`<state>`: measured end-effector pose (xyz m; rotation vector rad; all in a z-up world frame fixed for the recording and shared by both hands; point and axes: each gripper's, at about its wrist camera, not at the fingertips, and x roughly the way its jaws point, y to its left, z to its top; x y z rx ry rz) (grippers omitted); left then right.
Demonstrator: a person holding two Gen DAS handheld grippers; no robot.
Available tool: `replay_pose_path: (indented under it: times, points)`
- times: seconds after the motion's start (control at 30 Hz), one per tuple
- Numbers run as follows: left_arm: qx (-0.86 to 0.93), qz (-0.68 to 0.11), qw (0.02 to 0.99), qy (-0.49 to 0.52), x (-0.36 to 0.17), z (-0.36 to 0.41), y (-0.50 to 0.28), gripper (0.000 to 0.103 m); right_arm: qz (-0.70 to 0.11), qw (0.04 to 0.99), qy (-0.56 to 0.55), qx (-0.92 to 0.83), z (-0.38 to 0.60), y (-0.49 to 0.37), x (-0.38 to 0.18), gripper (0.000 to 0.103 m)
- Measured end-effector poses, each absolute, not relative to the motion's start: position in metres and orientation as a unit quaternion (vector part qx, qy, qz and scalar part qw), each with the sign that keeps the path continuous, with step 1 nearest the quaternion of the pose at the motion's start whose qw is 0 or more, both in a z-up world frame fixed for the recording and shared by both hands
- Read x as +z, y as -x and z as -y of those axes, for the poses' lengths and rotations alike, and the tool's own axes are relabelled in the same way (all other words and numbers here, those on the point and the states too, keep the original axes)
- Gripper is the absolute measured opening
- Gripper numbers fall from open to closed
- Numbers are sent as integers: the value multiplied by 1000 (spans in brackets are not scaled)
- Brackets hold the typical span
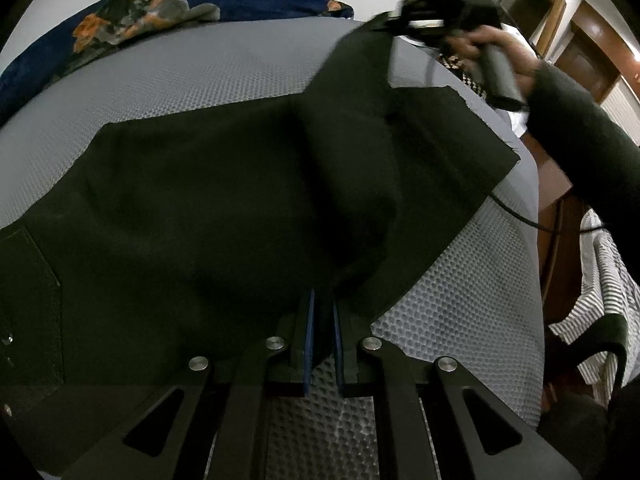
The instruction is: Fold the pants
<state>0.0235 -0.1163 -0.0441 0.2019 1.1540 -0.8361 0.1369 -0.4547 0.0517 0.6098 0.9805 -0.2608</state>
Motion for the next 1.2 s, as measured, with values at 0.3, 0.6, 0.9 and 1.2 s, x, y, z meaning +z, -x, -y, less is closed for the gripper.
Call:
replay_pose_path:
  times: [0.3, 0.6, 0.9, 1.2]
  points:
    - [-396, -514, 753, -109, -47, 121, -14, 9, -489, 800, -213, -274, 478, 17, 89, 3]
    - [-402, -505, 751, -140, -45, 130, -8, 9, -502, 762, -248, -325, 491, 71, 51, 1]
    - [-406, -507, 746, -145, -45, 132, -9, 11, -487, 757, -292, -323, 501, 82, 48, 3]
    - [-423, -496, 750, -113, -15, 114, -14, 22, -474, 758, -315, -317, 512, 92, 57, 8]
